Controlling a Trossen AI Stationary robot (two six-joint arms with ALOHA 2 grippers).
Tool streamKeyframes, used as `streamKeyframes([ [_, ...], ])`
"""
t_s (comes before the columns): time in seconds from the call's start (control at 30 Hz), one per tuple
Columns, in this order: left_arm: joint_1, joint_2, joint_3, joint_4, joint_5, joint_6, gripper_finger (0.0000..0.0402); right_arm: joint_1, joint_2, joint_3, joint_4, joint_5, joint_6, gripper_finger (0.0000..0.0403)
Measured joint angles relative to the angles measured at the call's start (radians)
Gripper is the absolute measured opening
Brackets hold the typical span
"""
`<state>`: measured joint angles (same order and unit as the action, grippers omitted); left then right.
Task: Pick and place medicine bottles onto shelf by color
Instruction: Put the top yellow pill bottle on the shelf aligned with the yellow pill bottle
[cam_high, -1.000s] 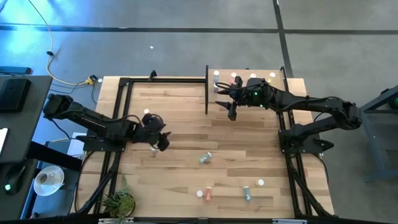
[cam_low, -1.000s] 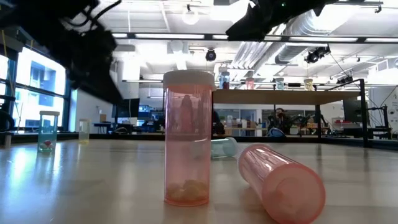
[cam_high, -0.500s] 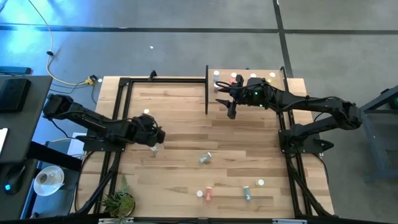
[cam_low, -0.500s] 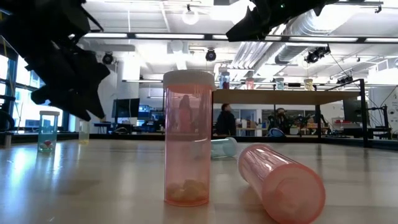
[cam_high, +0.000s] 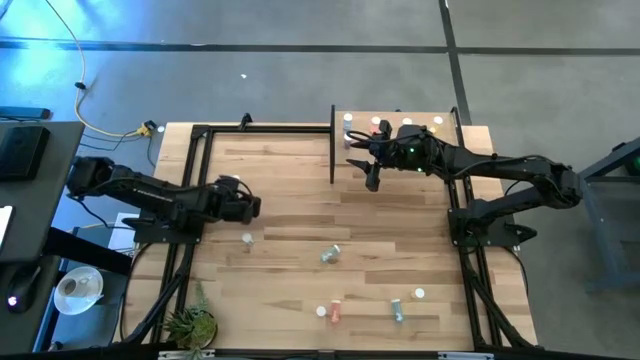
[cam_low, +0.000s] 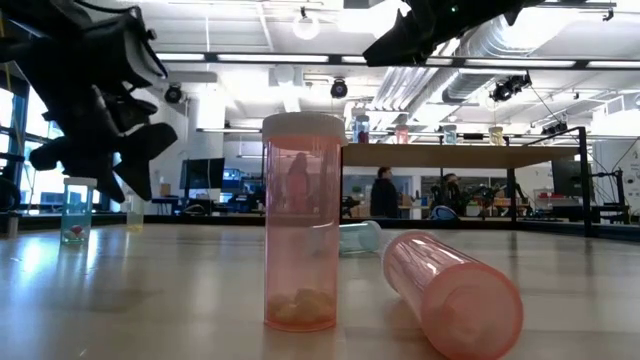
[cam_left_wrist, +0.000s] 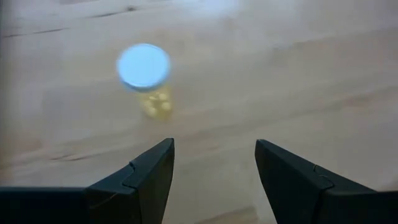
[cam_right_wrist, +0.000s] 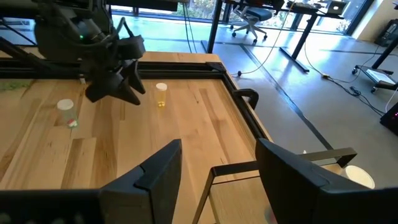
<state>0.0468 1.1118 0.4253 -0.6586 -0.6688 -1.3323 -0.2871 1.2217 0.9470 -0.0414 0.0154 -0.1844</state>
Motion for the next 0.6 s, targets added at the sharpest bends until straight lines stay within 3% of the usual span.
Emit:
streamKeyframes([
  [0.27,0.101,0.014,0.0,-0.011,0.007,0.015,0.0213,0.0,0.0,0.0,0.0,0.0,-0.007,0.0197],
  [0.6,0.197,0.179,0.0,0.056,-0.017,0.066,0.0213,0.0,0.0,0.0,0.0,0.0,-0.008,0.0197],
])
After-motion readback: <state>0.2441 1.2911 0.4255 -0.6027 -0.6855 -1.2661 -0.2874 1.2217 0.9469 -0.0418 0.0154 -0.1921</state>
